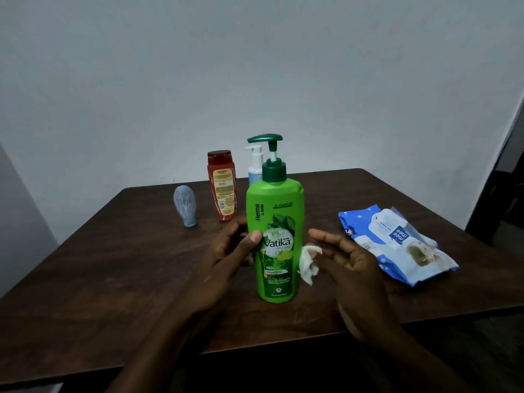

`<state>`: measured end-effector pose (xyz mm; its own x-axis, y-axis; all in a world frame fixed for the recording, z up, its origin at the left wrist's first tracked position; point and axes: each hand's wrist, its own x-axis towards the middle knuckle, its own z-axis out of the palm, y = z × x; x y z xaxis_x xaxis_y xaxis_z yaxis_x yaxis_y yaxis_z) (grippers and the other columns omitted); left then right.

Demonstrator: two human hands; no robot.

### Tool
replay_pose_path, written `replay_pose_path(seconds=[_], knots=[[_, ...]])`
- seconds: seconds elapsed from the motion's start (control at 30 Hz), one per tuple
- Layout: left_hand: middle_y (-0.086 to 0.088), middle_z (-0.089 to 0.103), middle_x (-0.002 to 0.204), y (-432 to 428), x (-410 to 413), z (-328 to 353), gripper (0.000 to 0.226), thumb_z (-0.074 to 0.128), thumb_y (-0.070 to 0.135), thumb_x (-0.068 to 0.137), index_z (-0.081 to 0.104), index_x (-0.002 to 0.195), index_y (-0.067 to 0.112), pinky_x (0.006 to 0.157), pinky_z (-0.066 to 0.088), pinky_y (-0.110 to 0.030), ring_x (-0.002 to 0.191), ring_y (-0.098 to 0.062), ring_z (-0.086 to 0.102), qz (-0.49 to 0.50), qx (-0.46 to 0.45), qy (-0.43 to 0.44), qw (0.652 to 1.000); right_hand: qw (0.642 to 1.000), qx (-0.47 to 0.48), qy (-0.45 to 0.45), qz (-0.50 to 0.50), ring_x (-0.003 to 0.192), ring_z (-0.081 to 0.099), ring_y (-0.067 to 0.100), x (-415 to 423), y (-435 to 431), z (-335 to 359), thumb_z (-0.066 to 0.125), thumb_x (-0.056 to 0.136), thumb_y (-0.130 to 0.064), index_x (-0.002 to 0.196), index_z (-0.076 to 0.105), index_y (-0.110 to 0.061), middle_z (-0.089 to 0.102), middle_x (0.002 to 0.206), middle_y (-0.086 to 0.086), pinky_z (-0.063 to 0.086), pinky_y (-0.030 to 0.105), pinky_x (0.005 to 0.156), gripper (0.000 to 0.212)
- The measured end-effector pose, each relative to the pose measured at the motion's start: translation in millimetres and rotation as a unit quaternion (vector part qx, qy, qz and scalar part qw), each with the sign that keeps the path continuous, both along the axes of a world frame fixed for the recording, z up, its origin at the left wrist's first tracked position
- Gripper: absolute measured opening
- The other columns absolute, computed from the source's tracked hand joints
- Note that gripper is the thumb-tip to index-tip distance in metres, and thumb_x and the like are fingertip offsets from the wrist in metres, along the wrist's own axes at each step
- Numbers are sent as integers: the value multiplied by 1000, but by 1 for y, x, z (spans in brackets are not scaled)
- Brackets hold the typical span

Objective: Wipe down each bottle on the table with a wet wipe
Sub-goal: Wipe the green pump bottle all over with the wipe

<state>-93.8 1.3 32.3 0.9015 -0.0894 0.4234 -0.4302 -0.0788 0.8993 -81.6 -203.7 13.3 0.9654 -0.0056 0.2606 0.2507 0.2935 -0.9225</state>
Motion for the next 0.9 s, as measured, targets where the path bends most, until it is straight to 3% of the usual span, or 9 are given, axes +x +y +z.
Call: replay_pose_path(seconds=[0.1,0.17,0.27,0.5,0.67,0.77,0.83,0.9], knots=[[4,70,123,3,-7,-4,27,56,31,98,65,123,38,88,57,-50,113,-19,67,11,21,-9,1000,999,-19,-14,31,94,74,16,-7,2,-1,61,79,23,105,71,-12,78,99,5,60,26,79,44],[6,69,127,3,-10,-6,31,59,30,96,63,126,37,89,56,-47,117,-16,66,11,30,-8,999,997,-61,-36,37,95,74,15,-11,2,1,70,77,18,105,71,-16,78,98,1,59,26,81,44],[5,64,134,5,-12,-10,38,64,31,96,58,134,30,92,57,-49,125,-18,61,21,79,-23,996,994,-96,-47,36,91,74,10,-10,-1,3,76,76,11,102,71,-23,78,94,-7,58,20,76,43],[7,62,134,-6,10,-5,41,65,34,94,57,134,37,80,63,-46,122,-15,62,5,52,14,999,982,-175,-77,-3,87,72,-2,16,-12,11,78,76,7,100,70,-27,76,90,-20,52,10,73,43],[7,64,130,-21,59,3,35,63,25,98,57,129,41,78,64,-40,115,-10,65,16,88,19,996,958,-266,-87,-63,88,72,7,61,-26,18,83,74,-1,93,69,-34,76,93,-9,56,25,81,40],[5,62,133,-28,91,7,40,64,28,98,55,136,35,76,64,-48,117,-15,64,28,98,45,994,955,-280,-74,-59,74,68,-2,91,-28,27,81,75,1,98,69,-22,73,86,-8,54,17,68,35],[7,60,130,-30,108,11,38,63,26,99,54,136,29,76,64,-46,116,-15,63,35,94,58,993,956,-281,-64,-56,62,64,-7,109,-25,33,79,76,5,99,68,-15,69,79,-9,50,10,57,33],[9,60,124,-33,125,15,36,62,20,99,54,134,24,75,64,-41,112,-14,64,38,78,66,994,953,-289,-55,-66,63,64,1,130,-23,35,79,75,7,95,67,-17,68,77,-6,51,13,55,33]])
